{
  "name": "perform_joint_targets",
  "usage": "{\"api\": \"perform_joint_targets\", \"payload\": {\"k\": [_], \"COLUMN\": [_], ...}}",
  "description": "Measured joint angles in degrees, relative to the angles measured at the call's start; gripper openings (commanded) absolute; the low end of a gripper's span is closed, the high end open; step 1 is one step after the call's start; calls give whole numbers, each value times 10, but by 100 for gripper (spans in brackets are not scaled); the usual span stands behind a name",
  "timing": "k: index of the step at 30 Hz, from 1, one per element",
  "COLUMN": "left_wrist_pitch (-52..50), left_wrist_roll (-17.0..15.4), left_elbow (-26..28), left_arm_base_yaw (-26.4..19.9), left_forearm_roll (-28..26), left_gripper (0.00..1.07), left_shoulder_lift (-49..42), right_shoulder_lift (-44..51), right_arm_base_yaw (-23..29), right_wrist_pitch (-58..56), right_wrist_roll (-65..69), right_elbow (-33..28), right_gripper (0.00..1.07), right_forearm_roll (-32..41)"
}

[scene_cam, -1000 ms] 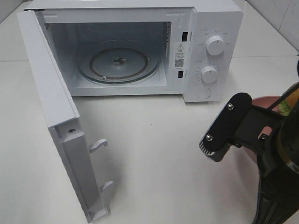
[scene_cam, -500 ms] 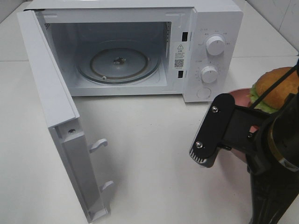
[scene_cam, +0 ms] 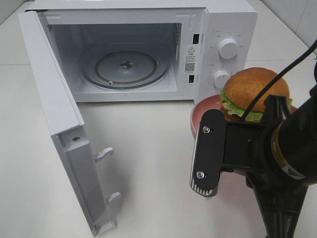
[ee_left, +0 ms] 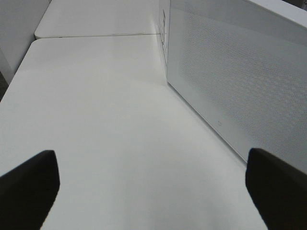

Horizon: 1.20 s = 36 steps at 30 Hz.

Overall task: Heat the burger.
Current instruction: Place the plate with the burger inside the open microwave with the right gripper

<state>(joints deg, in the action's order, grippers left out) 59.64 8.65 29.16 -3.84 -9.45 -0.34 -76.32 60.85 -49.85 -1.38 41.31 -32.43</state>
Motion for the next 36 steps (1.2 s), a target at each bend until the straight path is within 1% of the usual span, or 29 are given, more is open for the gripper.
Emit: {"api": "perform_joint_targets", "payload": {"k": [13,19,21,27,30,32,36], "left_wrist_pitch": [0,0,0,0,0,0,0], "left_wrist_roll": [0,0,0,0,0,0,0], "left_elbow": [0,0,0,0,0,0,0], "left_arm_base_yaw": [0,0,0,0,0,0,0], "left_forearm_roll": [0,0,0,0,0,0,0], "left_gripper": [98,98,98,98,98,98,98], "left_shoulder_lift": [0,0,0,0,0,0,0], "right_shoulder_lift": [0,0,0,0,0,-1,-1], "right_arm_base_yaw": [0,0,0,0,0,0,0], "right_wrist_pitch": [60,88,114,144,150,169,182], "right_wrist_roll": [-99,-138,-172,-228,-235,-249,-258], "right_elbow": [0,0,0,0,0,-1,-1], "right_gripper": [2,2,2,1,1,1,1], "right_forearm_roll": [-45,-48,-48,-57,-61,-76,-77]}}
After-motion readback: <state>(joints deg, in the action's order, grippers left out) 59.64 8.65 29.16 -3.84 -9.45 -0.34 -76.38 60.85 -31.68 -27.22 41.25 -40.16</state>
